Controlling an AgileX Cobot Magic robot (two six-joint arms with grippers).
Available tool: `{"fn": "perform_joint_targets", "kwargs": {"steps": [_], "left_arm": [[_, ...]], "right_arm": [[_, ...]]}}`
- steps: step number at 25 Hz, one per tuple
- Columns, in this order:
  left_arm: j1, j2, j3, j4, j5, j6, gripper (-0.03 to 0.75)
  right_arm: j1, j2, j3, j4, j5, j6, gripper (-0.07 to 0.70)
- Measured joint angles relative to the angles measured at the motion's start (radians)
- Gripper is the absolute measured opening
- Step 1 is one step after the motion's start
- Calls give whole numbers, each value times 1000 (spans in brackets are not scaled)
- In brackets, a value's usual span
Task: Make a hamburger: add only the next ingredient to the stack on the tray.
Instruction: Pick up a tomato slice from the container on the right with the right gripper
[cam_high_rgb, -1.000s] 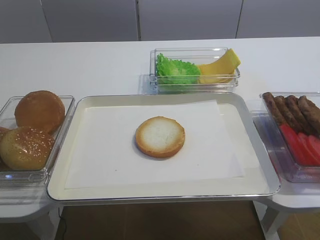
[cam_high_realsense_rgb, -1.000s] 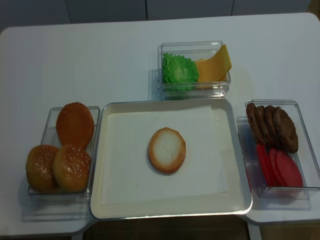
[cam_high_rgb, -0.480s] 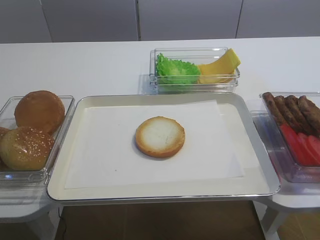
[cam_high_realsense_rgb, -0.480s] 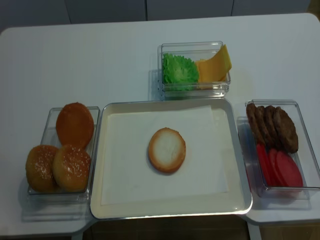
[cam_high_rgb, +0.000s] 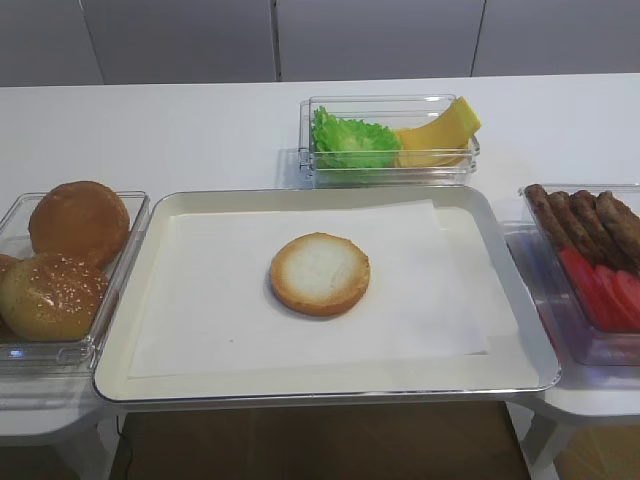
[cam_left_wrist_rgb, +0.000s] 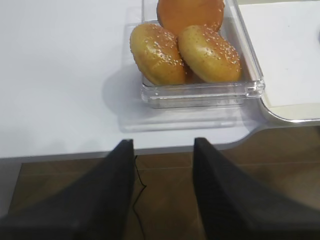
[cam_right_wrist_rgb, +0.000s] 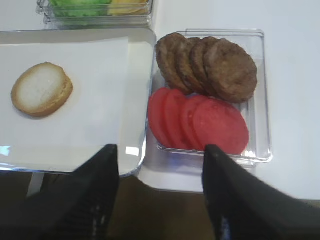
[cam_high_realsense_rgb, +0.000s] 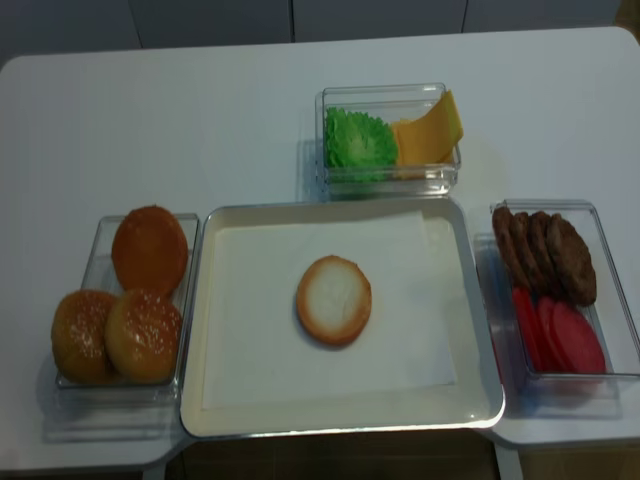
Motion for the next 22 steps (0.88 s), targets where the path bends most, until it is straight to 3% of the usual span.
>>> {"fn": "perform_joint_targets", "kwargs": {"steps": [10,22], "left_arm": [[0,0,0,0,0,0,293],[0,0,0,0,0,0,293]], "right_arm": [[35,413,-178,82,-3,35,386],[283,708,-206,-188,-13,253,378]]}}
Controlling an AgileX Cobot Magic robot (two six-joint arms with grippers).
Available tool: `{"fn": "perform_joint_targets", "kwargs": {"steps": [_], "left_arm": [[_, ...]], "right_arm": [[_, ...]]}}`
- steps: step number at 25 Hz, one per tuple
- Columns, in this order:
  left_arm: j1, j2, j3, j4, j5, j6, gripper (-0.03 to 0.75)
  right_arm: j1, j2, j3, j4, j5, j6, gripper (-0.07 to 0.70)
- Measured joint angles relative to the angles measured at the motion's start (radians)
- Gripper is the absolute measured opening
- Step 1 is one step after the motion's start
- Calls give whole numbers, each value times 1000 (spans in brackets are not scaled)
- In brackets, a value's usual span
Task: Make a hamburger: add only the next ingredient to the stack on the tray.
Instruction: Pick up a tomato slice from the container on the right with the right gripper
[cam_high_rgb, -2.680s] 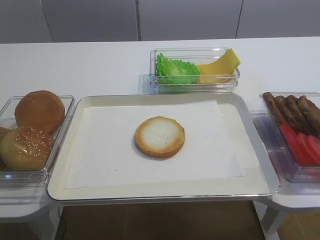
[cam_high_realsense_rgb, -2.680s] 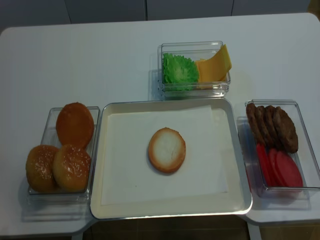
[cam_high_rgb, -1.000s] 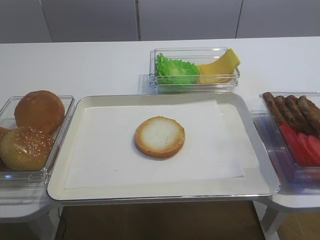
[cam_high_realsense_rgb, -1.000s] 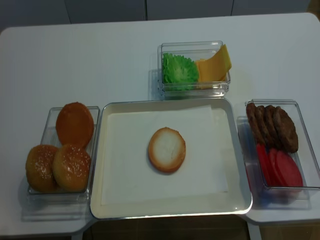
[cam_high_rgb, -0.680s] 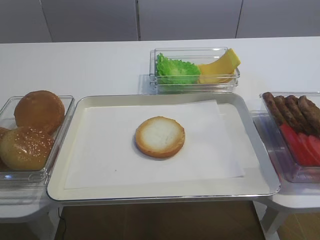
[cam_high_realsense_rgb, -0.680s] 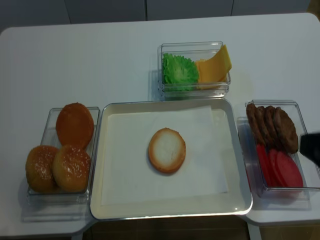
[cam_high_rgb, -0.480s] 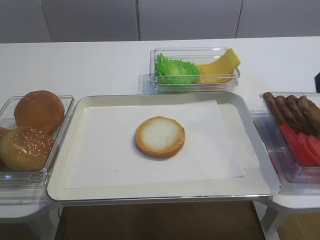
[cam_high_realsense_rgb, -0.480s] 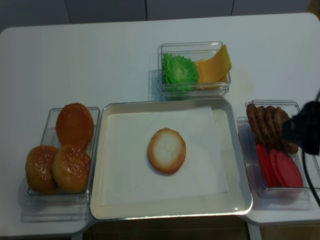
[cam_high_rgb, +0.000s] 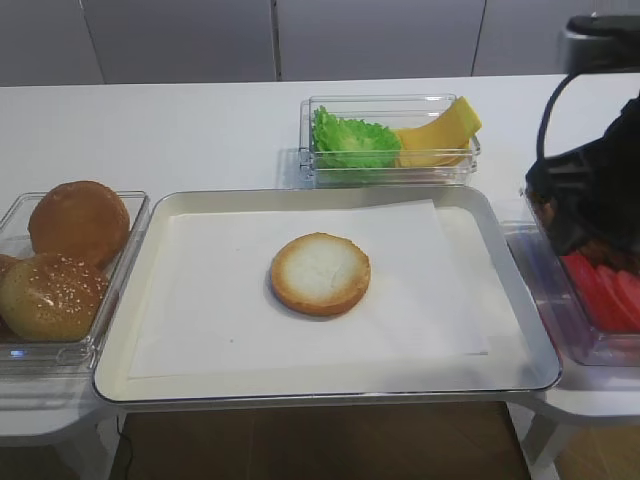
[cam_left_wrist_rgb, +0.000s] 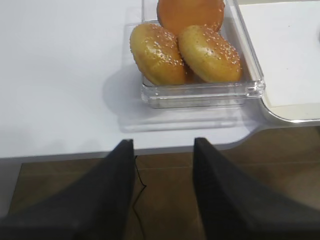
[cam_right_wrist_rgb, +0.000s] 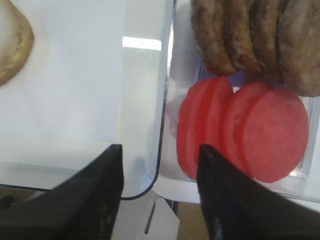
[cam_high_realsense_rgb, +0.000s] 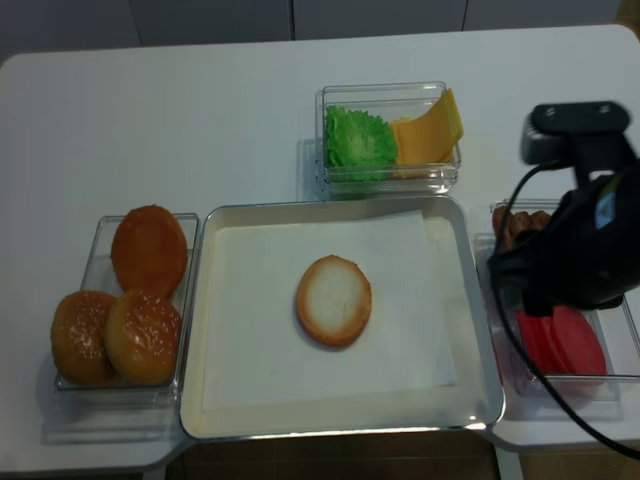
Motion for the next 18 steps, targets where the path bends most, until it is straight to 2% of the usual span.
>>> {"fn": "perform_joint_targets", "kwargs": {"steps": [9,14,18], "left_arm": [[0,0,0,0,0,0,293],[0,0,0,0,0,0,293],[0,0,0,0,0,0,293]], "right_arm": [[29,128,0,-105,-15,35,372],[29,157,0,-114,-45,35,308],[29,177,0,-119,-56,35,295]]}}
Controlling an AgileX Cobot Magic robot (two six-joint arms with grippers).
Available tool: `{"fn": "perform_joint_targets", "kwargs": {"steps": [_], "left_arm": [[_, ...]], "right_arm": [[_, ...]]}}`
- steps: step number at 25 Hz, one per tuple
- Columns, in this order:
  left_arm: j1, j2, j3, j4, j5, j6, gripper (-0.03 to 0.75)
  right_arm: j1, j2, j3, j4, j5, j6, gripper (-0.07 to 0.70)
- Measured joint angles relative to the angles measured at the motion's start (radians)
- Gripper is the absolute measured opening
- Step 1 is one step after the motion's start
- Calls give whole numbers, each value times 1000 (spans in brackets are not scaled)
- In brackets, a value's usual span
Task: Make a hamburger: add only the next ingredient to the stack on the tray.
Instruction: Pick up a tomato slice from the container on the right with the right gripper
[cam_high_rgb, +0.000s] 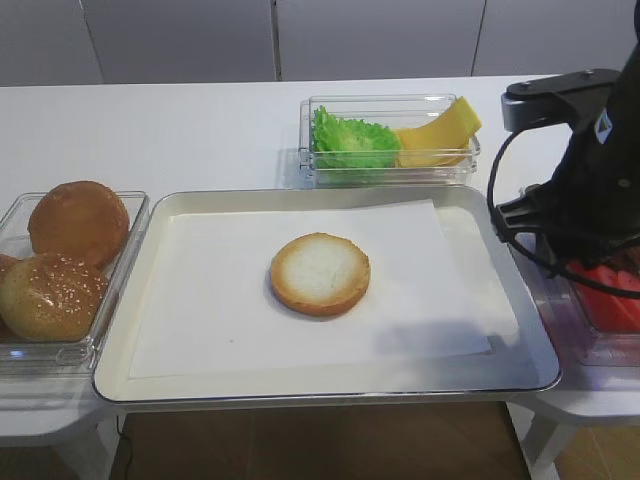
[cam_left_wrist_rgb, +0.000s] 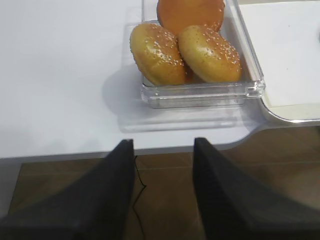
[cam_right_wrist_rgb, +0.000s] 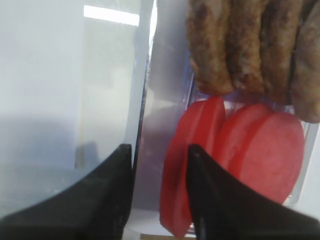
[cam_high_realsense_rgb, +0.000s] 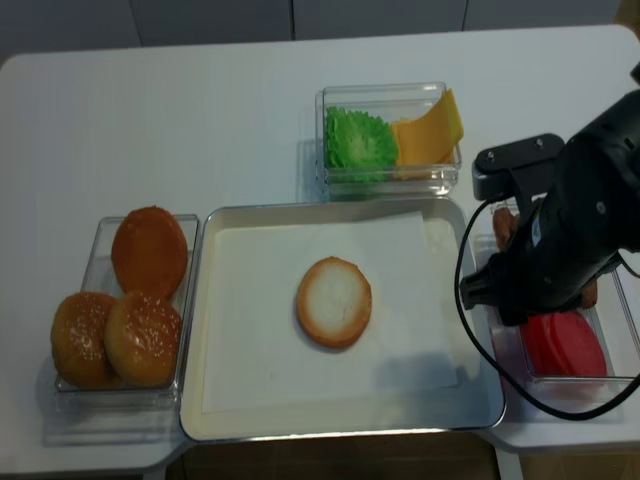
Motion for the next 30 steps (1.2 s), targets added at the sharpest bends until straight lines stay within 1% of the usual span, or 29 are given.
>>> {"fn": "perform_joint_targets", "kwargs": {"steps": [7,9,14,17,19,30], "left_arm": [[0,0,0,0,0,0,293],[0,0,0,0,0,0,293],[0,0,0,0,0,0,293],[0,0,0,0,0,0,293],[0,0,0,0,0,0,293],[0,0,0,0,0,0,293]], "right_arm": [[5,22,-7,-13,0,0,279],[5,24,-8,-20,0,0,249],[5,24,-8,-34,4,4,133],[5,25,-8,-36,4,8,96],[5,25,-8,-38,6,14,83],[5,-2,-8,-39,17,32,78]]}}
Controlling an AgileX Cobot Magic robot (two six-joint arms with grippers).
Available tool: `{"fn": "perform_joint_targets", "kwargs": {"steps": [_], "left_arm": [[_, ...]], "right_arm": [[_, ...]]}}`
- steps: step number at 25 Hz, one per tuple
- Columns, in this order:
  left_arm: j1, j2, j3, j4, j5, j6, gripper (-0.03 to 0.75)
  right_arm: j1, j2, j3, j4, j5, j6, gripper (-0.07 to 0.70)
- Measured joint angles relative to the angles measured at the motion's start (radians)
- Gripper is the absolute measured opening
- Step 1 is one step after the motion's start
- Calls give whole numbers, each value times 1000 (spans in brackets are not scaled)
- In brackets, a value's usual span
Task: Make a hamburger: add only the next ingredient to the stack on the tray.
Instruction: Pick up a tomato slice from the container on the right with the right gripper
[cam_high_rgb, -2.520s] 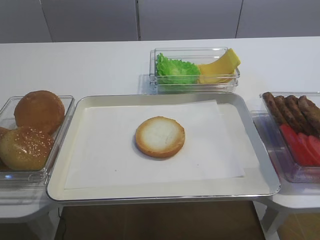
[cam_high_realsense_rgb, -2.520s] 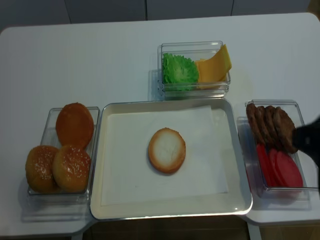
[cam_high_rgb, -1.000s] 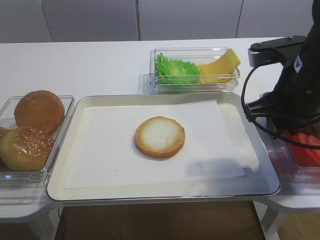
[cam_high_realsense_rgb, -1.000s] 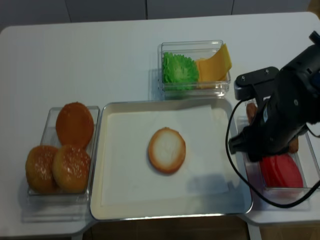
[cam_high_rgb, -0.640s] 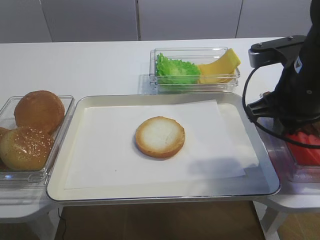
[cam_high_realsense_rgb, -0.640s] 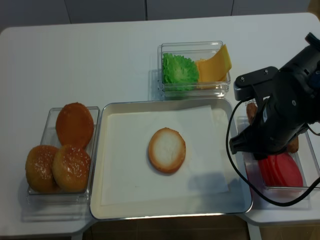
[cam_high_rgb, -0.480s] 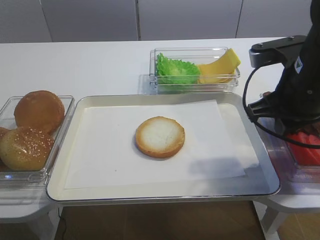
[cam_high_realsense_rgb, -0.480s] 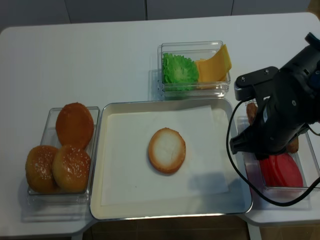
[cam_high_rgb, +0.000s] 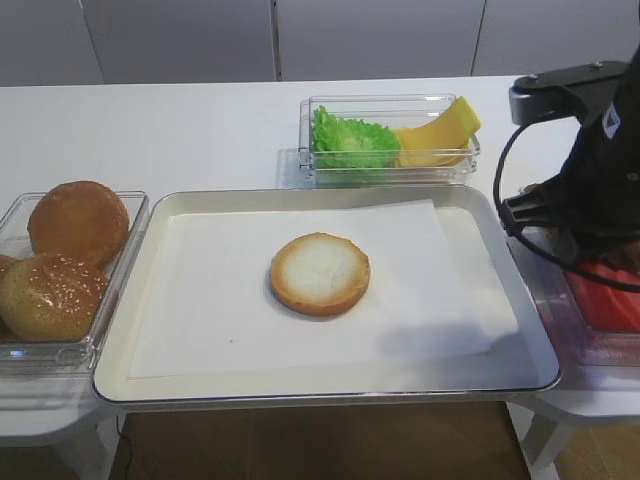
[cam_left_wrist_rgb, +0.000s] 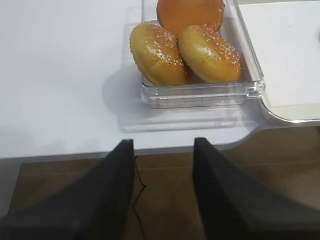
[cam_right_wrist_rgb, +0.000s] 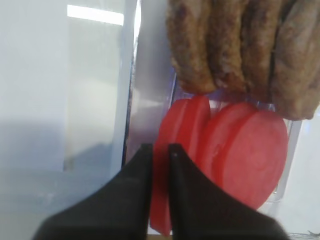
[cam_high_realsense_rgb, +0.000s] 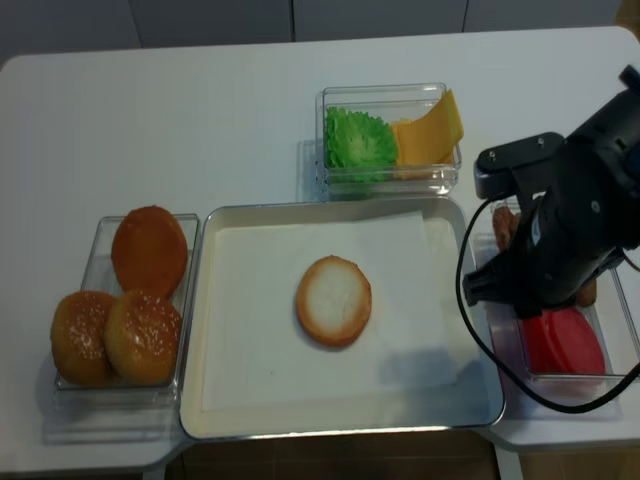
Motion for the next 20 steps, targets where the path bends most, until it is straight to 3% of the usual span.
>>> {"fn": "perform_joint_targets", "kwargs": {"steps": [14,20], "left_arm": [[0,0,0,0,0,0,293],[0,0,0,0,0,0,293]], "right_arm": [[0,-167,-2,26,27,20,76],[0,-211,-106,45,80,20,75]]}}
